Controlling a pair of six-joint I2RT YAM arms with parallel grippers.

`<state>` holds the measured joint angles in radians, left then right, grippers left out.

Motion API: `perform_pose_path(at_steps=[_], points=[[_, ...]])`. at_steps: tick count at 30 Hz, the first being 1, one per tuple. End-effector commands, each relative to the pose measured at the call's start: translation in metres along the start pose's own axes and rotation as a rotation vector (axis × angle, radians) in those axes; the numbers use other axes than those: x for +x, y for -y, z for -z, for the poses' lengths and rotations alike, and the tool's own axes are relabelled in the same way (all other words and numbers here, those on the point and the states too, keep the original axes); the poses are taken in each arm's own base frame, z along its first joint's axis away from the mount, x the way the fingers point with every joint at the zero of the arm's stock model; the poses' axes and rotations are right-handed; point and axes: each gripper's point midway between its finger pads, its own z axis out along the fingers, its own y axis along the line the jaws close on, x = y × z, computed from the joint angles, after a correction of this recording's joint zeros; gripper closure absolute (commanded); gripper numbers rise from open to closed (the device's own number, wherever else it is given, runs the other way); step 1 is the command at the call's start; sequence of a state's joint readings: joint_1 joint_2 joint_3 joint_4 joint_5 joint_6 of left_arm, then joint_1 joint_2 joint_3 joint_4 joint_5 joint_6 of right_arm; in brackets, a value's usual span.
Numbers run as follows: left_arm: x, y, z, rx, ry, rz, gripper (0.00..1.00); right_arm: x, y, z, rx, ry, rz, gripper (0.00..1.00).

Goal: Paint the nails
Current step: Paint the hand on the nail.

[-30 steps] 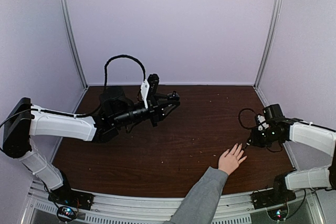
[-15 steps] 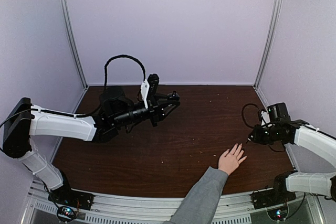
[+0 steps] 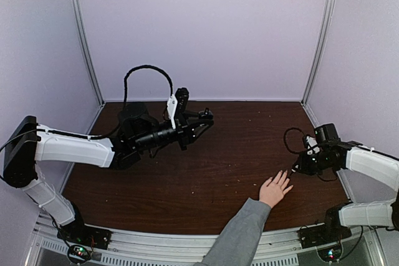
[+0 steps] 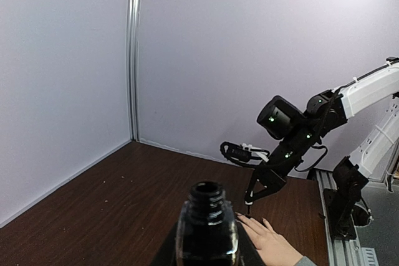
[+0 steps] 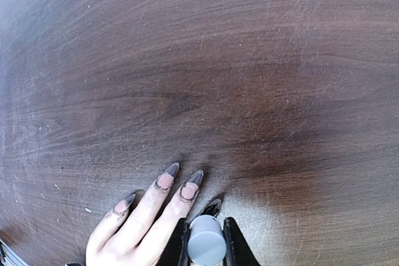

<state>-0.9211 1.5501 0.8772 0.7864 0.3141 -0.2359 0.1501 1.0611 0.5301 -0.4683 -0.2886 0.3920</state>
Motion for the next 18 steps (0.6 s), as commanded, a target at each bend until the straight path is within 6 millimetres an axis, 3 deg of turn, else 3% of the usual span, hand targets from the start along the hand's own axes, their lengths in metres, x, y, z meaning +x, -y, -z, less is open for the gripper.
perform_pose_path(at_steps=[1,18], points=[[-0.0202,-0.0028,0.0017,-0.001,0.072,-0.017,1.00,0.0045,0.0012,-0.0035,0.004,-0.025,-0.005,1.00],[-0.0191,-0.0031,0.0022,-0.004,0.073,-0.015,1.00,0.0063,0.0024,-0.0075,0.009,-0.039,-0.008,1.00]])
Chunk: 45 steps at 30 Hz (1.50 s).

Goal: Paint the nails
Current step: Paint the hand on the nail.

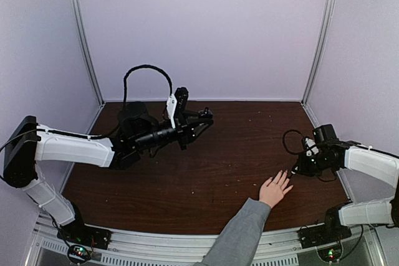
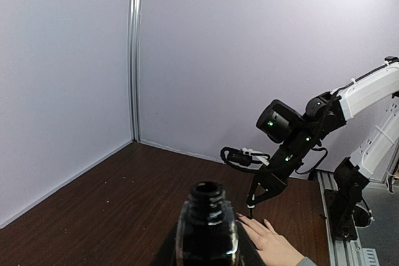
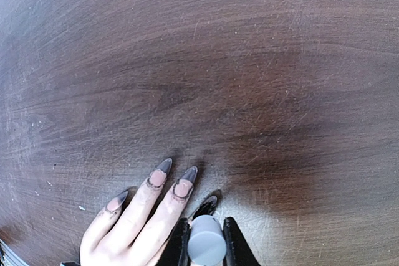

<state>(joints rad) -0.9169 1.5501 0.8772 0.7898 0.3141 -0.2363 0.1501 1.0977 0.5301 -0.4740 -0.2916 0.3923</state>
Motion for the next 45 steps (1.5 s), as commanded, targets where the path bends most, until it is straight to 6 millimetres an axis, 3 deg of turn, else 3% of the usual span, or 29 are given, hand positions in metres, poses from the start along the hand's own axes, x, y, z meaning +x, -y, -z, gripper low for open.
perform_pose_path(at_steps=[1,23,45], points=[[-0.0180,-0.0015,0.0019,-0.001,0.069,-0.014,1.00,-0.0008,-0.0009,-0.0011,-0.004,0.001,-0.001,1.00],[-0.0177,-0.0025,0.0025,-0.004,0.071,-0.011,1.00,-0.0021,-0.0060,-0.0017,-0.030,0.009,0.009,1.00],[-0.0180,-0.0020,0.0026,-0.003,0.071,-0.013,1.00,-0.0044,0.0023,-0.0044,0.017,0.018,0.004,1.00]])
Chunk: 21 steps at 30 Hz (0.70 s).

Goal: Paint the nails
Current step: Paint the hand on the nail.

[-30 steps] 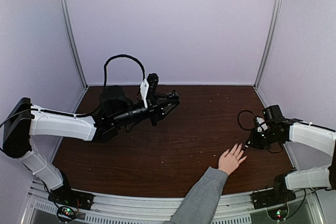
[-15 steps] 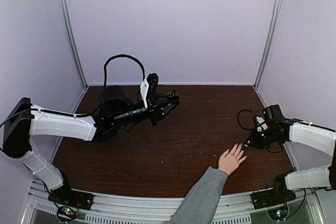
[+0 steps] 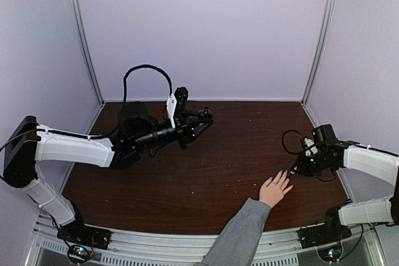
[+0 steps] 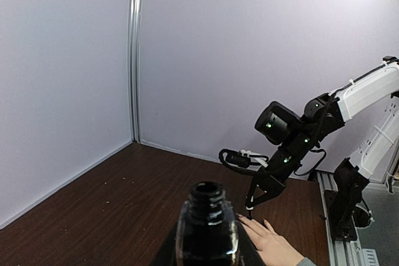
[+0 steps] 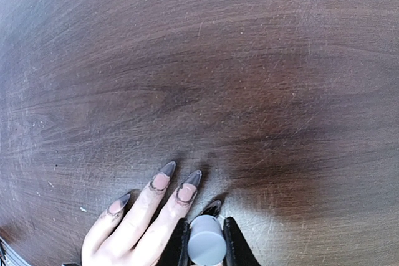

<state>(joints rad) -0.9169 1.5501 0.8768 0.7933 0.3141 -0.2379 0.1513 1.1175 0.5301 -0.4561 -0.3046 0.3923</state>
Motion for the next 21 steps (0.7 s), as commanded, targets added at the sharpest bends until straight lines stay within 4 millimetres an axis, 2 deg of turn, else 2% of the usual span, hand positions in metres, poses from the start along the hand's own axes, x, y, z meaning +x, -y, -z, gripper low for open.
perform_pose_path(at_steps=[1,21], points=[[-0.0177,-0.0021,0.0024,-0.003,0.068,-0.014,1.00,-0.0046,0.0047,-0.0006,0.030,0.026,0.003,1.00],[-0.0165,-0.0030,0.0019,-0.004,0.064,-0.012,1.00,-0.0063,0.0066,-0.0015,0.043,0.031,0.005,1.00]])
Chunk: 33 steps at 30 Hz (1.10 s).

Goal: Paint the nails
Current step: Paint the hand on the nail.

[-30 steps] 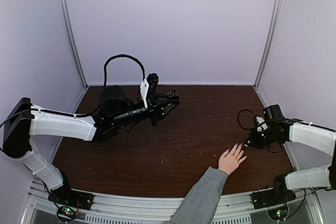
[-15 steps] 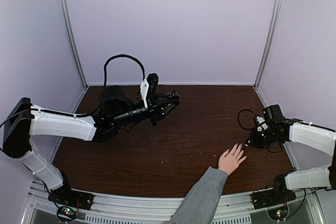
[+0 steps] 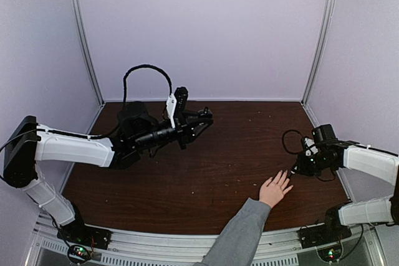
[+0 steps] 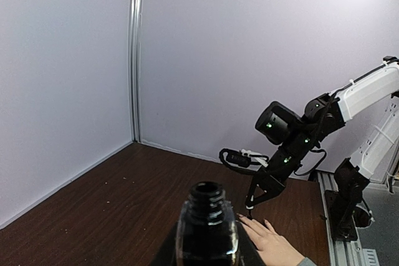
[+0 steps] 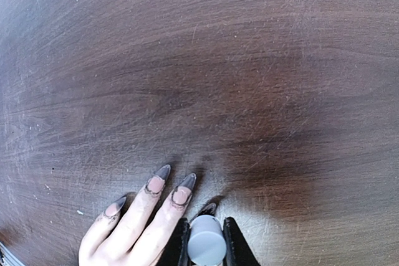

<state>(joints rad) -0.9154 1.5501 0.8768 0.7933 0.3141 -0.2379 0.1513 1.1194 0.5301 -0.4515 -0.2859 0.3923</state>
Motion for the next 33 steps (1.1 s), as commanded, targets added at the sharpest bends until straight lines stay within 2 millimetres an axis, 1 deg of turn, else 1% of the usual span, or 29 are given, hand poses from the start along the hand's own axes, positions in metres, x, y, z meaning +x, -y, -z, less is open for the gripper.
perform_pose_path(at_steps=[1,33], points=[[-0.0167,-0.0023,0.0017,-0.003,0.065,-0.013,1.00,-0.0043,0.0042,-0.0015,0.029,0.021,0.004,1.00],[-0.0170,-0.0042,0.0011,-0.004,0.066,-0.010,1.00,-0.0071,0.0068,-0.0002,0.045,0.035,0.006,1.00]])
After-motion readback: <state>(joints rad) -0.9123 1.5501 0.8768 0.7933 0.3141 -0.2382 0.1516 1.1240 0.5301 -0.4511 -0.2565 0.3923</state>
